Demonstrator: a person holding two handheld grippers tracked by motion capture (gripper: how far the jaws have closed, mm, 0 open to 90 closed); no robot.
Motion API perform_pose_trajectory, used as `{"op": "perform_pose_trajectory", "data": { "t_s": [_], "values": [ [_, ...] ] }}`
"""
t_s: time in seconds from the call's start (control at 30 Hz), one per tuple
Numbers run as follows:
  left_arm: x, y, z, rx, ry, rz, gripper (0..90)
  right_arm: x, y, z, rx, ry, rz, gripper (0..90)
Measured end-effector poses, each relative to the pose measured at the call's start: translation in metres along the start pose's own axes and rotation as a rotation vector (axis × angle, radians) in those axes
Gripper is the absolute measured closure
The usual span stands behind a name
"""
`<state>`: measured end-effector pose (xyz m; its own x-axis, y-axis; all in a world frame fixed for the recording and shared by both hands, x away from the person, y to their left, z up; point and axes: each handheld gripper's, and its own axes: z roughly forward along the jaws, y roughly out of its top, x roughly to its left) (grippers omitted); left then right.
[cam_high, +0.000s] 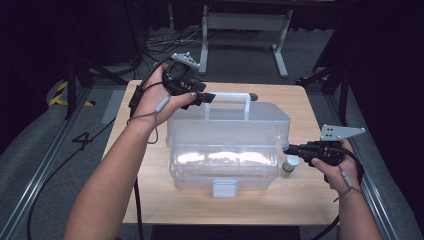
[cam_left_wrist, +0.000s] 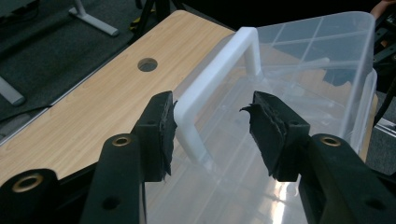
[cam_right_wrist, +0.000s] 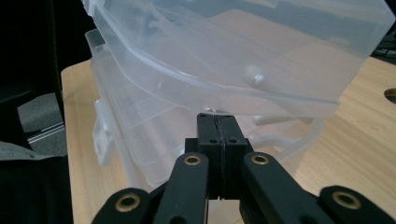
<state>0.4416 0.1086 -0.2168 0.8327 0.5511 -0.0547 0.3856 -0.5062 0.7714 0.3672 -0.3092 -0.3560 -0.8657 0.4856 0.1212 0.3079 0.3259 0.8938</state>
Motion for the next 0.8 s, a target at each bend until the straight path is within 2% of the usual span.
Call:
{"op": "perform_pose_trajectory", "data": {
  "t_s": [0.27,0.5,0.8],
  "values": [
    [0.003,-0.007,-0.024,-0.039,0.029,-0.024,50.4,0.000,0.004,0.002,-0.028,-0.041,-0.030,90.0],
    [0.001,-0.013,-0.028,-0.043,0.035,-0.019,50.7,-0.001,0.007,0.002,-0.057,-0.081,-0.029,90.0],
    [-0.004,-0.022,-0.043,-0.071,0.043,-0.041,50.9,-0.005,0.014,0.004,-0.088,-0.108,-0.037,90.0]
  ]
}}
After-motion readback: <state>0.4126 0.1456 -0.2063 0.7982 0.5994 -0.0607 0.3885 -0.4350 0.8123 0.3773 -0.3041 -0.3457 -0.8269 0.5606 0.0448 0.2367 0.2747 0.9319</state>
